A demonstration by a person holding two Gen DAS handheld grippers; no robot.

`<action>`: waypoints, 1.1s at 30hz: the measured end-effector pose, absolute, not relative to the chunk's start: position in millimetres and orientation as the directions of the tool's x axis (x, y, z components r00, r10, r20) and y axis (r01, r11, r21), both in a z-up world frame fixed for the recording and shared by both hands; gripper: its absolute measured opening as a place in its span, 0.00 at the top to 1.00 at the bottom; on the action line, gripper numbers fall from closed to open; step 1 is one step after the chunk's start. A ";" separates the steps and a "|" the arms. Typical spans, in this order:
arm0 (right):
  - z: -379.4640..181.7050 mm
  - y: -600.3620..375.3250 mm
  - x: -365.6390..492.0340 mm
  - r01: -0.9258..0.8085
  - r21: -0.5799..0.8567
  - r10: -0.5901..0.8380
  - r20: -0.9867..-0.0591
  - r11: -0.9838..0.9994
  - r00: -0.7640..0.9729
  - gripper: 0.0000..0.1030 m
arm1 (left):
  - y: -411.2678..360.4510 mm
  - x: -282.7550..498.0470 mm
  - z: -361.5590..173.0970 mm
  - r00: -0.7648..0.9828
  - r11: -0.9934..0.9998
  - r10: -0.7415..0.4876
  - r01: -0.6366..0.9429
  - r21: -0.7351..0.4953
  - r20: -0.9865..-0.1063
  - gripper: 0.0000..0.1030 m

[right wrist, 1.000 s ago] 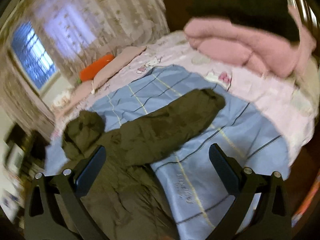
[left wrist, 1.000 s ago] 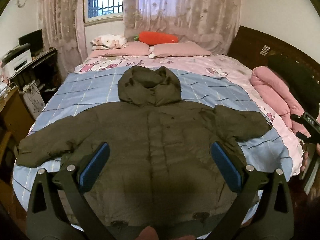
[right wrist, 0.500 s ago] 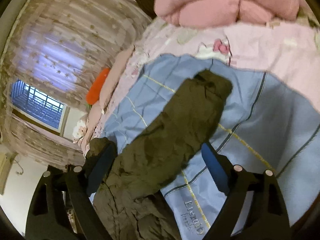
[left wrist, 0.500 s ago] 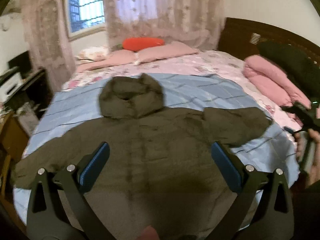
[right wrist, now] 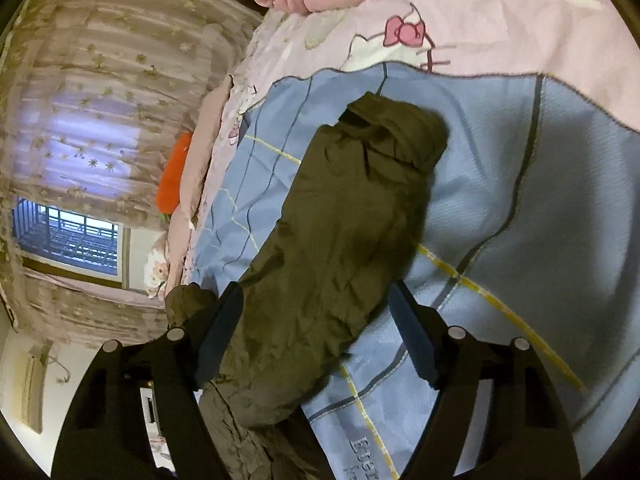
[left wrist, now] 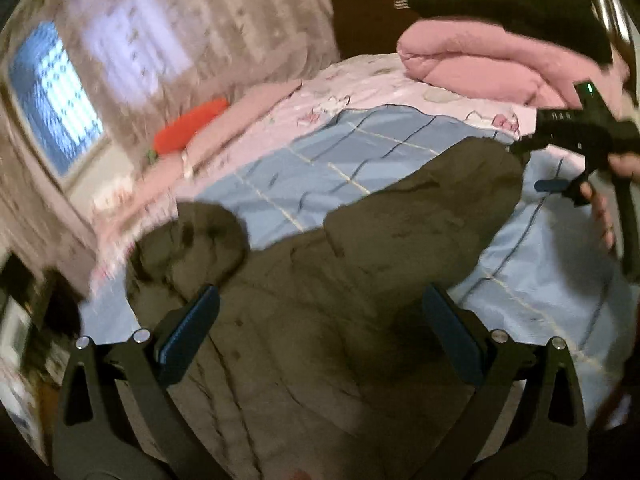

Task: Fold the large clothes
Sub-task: 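Close the right tool on the sleeve cuff and lift it, then carry the held sleeve with the right tool across the jacket body toward the hood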

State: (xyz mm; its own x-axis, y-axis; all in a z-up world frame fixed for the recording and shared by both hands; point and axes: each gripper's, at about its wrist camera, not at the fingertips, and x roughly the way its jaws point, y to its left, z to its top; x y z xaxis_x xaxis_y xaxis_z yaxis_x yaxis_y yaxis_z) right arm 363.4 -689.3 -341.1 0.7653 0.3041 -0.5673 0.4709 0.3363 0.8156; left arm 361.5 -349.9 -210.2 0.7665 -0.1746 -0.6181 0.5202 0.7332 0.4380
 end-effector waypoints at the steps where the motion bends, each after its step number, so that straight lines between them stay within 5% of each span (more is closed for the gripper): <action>1: -346.6 -690.5 364.9 0.476 0.820 0.308 -0.564 0.317 0.766 0.25 | -354.8 362.9 -212.6 0.777 0.718 -0.173 0.520 0.463 -0.606 0.02; 10: -372.8 -704.3 382.5 0.480 0.845 0.341 -0.535 0.237 0.773 0.28 | -409.4 370.8 -247.2 0.794 0.513 -0.231 0.591 0.623 -0.562 0.02; 15: -384.2 -704.9 395.2 0.472 0.853 0.373 -0.521 0.221 0.767 0.38 | -420.3 373.6 -254.3 0.753 0.512 -0.272 0.640 0.572 -0.600 0.02; 17: -390.3 -701.4 398.4 0.479 0.849 0.383 -0.528 0.224 0.757 0.46 | -417.1 377.3 -255.6 0.735 0.539 -0.270 0.650 0.535 -0.622 0.02; 22: -395.7 -702.1 398.7 0.441 0.869 0.376 -0.494 0.224 0.784 0.89 | -411.3 383.4 -257.1 0.727 0.599 -0.247 0.634 0.489 -0.641 0.02; 33: -345.5 -700.7 391.1 0.347 0.866 0.295 -0.459 0.360 0.838 0.96 | -367.8 384.1 -235.1 0.713 0.769 -0.222 0.548 0.331 -0.665 0.02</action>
